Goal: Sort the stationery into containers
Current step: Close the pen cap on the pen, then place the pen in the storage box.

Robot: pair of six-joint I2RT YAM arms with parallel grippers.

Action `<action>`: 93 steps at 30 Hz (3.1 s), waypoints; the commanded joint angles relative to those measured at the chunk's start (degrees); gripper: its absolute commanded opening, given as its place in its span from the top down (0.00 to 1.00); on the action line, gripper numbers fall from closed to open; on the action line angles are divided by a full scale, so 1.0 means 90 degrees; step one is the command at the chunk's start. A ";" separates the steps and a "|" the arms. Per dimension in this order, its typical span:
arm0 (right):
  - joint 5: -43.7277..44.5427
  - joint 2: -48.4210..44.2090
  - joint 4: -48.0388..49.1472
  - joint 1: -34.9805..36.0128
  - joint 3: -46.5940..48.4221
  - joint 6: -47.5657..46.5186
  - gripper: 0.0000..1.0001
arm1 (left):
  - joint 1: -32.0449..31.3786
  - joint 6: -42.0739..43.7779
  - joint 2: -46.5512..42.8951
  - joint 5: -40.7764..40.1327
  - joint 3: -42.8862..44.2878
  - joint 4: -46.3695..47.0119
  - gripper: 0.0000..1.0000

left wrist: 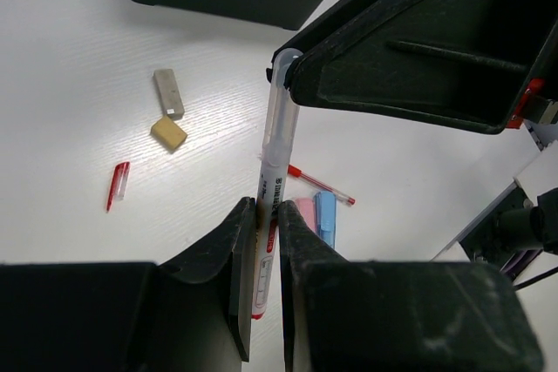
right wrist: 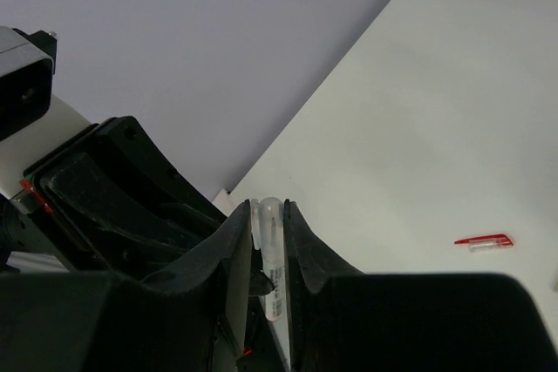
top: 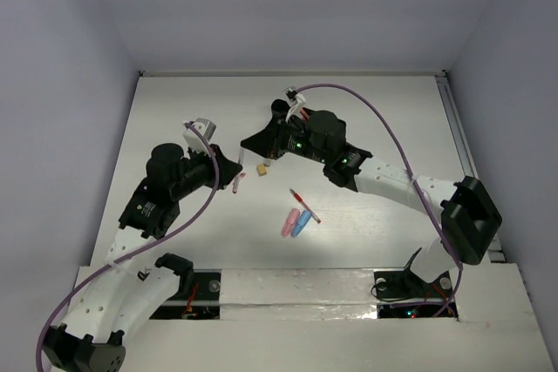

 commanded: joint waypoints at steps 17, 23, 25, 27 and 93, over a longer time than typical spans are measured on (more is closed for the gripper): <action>-0.1413 0.0435 -0.1903 0.0789 -0.0202 -0.0361 1.00 | 0.0119 0.0070 -0.0058 -0.0926 0.0911 0.2420 1.00; -0.0954 0.0191 -0.1767 0.0789 -0.0153 -0.0292 0.55 | 0.0119 -0.0047 -0.0145 -0.0624 0.0735 0.2527 1.00; -0.0847 0.0132 -0.1630 0.0789 -0.0124 -0.0205 0.51 | 0.0119 -0.0096 -0.0155 -0.0575 0.0696 0.2537 1.00; -0.0759 0.0074 -0.1474 0.0789 -0.0114 -0.0156 0.51 | 0.0119 -0.0135 -0.0165 -0.0506 0.0647 0.2576 1.00; 0.3226 -0.4956 -0.2382 -0.0636 -0.3464 -0.0976 0.90 | -0.1776 -0.0750 0.8282 -0.3181 0.3401 0.8289 1.00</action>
